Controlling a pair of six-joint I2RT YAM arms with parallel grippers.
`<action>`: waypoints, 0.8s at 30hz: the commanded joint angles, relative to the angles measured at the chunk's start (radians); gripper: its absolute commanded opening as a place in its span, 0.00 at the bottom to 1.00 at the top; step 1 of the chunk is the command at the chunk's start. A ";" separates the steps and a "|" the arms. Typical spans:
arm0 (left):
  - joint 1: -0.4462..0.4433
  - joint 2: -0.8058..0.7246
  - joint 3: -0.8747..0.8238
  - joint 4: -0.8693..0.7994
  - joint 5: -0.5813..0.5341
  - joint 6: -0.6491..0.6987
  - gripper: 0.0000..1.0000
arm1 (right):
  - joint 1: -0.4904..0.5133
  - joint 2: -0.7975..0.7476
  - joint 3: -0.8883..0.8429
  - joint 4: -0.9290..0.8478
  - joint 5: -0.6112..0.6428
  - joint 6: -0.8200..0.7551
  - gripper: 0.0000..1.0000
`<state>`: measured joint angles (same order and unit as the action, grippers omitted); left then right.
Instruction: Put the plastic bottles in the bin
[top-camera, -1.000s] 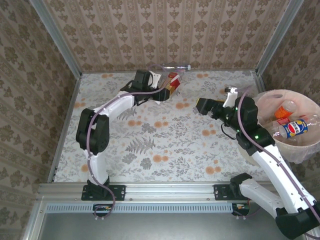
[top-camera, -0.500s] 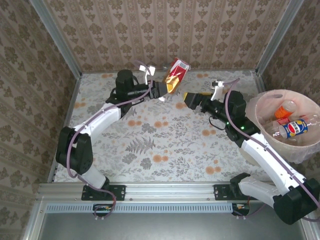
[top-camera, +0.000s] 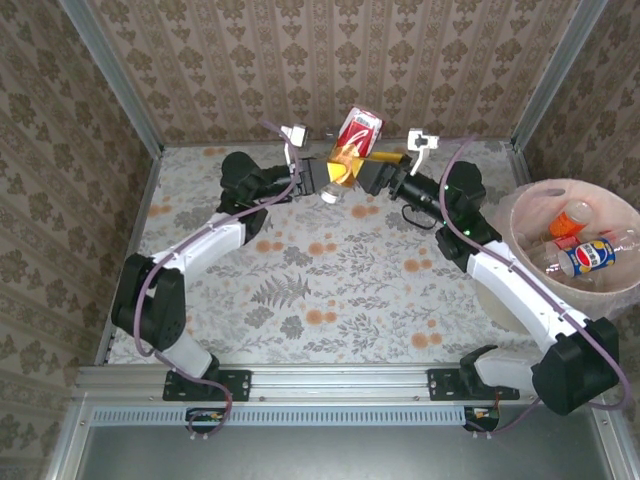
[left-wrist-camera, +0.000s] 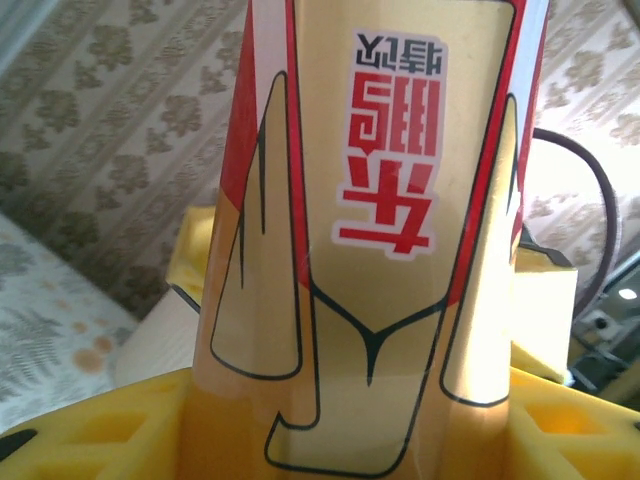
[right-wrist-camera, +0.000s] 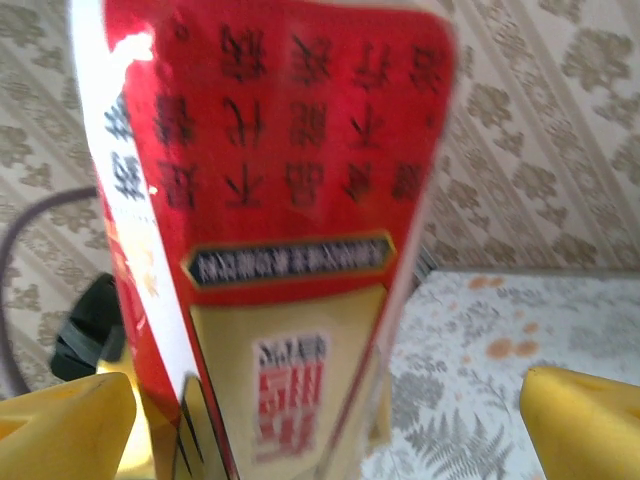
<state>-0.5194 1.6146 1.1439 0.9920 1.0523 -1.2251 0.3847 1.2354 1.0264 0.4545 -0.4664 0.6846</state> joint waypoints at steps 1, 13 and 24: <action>-0.009 0.053 0.019 0.242 0.034 -0.197 0.58 | 0.007 0.027 0.067 0.099 -0.073 -0.020 1.00; -0.037 0.051 0.049 0.071 0.063 -0.086 0.58 | 0.007 0.100 0.165 0.090 -0.041 -0.025 0.89; -0.017 0.030 0.038 -0.002 0.027 -0.027 0.70 | 0.004 0.028 0.126 -0.010 0.089 -0.117 0.58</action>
<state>-0.5484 1.6760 1.1671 1.0660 1.0916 -1.2938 0.3859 1.3296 1.1488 0.4644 -0.4629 0.6586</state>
